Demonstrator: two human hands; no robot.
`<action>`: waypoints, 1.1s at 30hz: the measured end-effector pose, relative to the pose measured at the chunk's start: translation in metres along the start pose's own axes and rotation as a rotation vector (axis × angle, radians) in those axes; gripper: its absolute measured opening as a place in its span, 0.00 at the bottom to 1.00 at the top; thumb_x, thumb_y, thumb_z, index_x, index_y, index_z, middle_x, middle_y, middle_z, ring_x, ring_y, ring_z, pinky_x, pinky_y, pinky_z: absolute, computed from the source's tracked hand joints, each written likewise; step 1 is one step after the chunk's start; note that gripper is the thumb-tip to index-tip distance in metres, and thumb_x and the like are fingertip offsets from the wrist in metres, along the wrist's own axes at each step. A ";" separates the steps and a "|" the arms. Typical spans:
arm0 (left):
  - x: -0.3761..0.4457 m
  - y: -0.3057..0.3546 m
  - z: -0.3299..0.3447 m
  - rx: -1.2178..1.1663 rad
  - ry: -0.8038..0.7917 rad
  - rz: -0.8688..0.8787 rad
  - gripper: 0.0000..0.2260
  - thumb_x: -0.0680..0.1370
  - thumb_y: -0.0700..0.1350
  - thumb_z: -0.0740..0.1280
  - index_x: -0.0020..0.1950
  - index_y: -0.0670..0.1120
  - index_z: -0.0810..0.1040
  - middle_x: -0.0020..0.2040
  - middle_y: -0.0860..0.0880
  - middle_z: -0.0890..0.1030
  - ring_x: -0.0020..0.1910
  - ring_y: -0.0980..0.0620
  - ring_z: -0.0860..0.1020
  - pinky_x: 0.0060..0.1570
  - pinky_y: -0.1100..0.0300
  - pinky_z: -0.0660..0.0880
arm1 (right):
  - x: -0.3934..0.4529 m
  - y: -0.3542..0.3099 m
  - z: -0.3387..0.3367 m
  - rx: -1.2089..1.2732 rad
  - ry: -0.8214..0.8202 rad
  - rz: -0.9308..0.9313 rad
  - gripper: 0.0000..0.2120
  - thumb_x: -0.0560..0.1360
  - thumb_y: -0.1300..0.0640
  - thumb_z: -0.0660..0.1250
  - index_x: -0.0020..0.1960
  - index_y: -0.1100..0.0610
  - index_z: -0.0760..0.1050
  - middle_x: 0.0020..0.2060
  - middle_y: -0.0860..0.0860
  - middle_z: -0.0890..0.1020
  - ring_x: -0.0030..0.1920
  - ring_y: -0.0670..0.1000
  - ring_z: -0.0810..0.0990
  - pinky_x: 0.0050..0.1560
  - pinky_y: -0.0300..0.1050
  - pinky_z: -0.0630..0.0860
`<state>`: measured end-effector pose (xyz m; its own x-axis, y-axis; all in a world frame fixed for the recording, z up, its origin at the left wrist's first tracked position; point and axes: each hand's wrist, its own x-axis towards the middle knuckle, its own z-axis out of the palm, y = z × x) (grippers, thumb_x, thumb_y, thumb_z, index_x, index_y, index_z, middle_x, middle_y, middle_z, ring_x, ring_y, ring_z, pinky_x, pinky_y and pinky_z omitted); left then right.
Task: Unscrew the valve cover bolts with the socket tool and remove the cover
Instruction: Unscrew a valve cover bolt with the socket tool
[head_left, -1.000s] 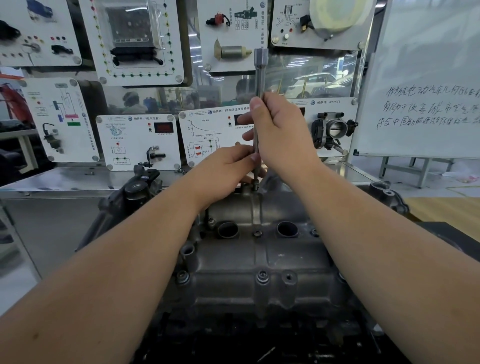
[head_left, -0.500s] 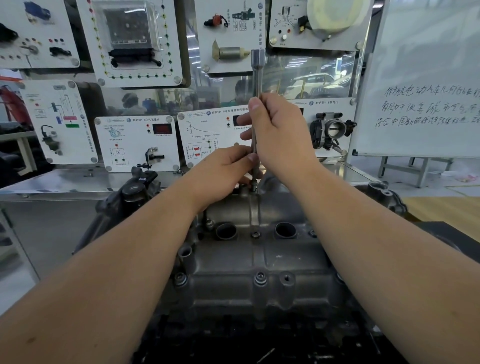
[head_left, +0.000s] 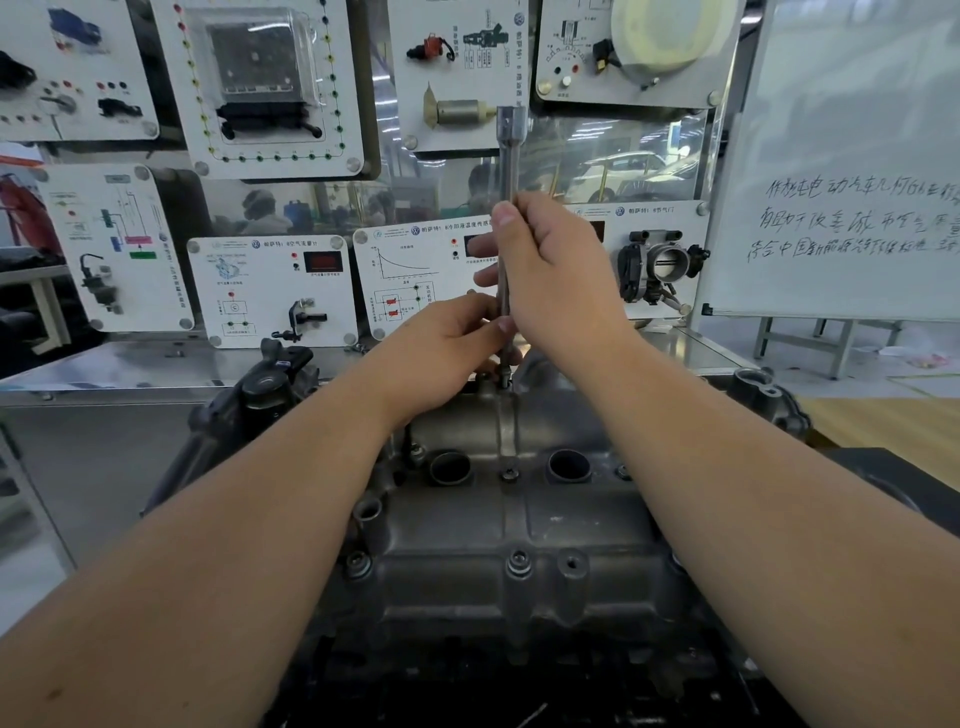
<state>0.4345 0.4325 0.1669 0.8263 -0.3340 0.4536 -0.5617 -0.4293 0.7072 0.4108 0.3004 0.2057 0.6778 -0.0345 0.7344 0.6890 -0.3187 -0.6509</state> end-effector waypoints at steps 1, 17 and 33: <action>0.000 0.000 0.000 0.012 0.001 -0.001 0.08 0.85 0.52 0.63 0.54 0.51 0.80 0.46 0.54 0.86 0.43 0.58 0.83 0.40 0.66 0.72 | 0.000 0.000 0.000 0.014 0.000 0.000 0.07 0.84 0.49 0.60 0.48 0.44 0.72 0.43 0.45 0.85 0.40 0.44 0.84 0.36 0.43 0.76; 0.002 -0.002 -0.001 0.026 -0.010 0.022 0.10 0.85 0.52 0.63 0.52 0.47 0.80 0.46 0.52 0.86 0.46 0.54 0.84 0.49 0.58 0.77 | 0.000 0.003 -0.001 0.029 0.016 0.004 0.05 0.83 0.50 0.63 0.49 0.43 0.70 0.44 0.46 0.86 0.39 0.43 0.85 0.38 0.46 0.78; -0.002 0.003 -0.001 -0.006 -0.016 0.014 0.10 0.84 0.50 0.65 0.57 0.46 0.80 0.48 0.49 0.86 0.50 0.44 0.84 0.54 0.47 0.80 | -0.001 0.004 -0.003 0.039 0.030 -0.003 0.02 0.83 0.52 0.65 0.53 0.48 0.72 0.44 0.47 0.86 0.37 0.45 0.86 0.34 0.45 0.78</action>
<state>0.4312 0.4324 0.1686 0.8176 -0.3536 0.4544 -0.5728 -0.4194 0.7043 0.4123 0.2968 0.2032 0.6679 -0.0616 0.7417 0.7012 -0.2819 -0.6549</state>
